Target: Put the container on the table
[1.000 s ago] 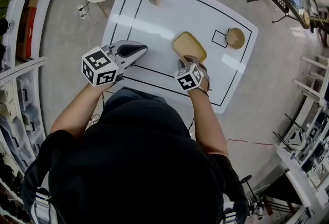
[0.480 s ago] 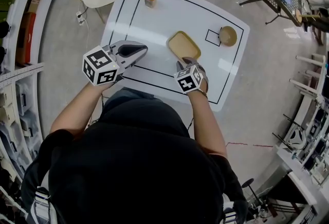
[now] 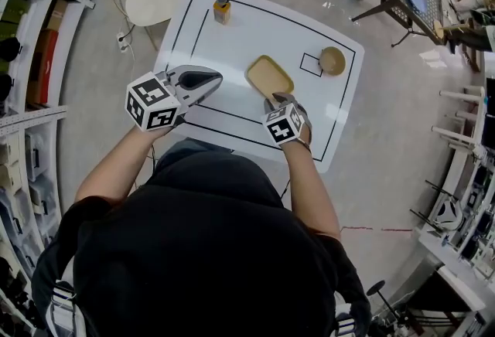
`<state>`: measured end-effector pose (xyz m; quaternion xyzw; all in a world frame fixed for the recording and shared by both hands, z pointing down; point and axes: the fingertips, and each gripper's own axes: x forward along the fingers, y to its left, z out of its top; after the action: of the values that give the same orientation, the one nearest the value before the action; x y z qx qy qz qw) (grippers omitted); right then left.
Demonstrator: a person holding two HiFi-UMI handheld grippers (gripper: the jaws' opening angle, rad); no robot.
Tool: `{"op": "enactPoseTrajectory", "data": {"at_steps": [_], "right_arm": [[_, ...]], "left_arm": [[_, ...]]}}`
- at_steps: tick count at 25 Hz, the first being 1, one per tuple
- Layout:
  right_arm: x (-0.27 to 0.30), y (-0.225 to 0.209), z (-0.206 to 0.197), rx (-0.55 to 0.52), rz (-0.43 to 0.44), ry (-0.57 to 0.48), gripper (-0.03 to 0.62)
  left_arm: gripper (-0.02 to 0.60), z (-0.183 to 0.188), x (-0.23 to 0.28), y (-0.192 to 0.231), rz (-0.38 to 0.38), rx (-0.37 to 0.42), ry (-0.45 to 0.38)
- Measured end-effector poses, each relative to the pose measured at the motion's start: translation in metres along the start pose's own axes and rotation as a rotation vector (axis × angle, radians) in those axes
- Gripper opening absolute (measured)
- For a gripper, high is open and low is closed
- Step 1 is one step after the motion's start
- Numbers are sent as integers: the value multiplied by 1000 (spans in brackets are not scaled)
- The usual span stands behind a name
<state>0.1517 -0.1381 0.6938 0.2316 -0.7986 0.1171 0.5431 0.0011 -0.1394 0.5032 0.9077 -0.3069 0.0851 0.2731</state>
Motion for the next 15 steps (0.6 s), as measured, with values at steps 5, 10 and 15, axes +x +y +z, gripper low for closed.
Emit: {"op": "enactPoseTrajectory", "data": {"at_steps": [5, 10, 15], "right_arm": [[-13, -3, -1, 21, -2, -23, 92], [-27, -8, -4, 44, -9, -49, 92], [-42, -17, -6, 55, -29, -73, 92]], "left_arm": [[11, 8, 4, -12, -9, 21, -1], [11, 16, 9, -25, -19, 44, -1], [11, 21, 13, -33, -27, 62, 0]]}}
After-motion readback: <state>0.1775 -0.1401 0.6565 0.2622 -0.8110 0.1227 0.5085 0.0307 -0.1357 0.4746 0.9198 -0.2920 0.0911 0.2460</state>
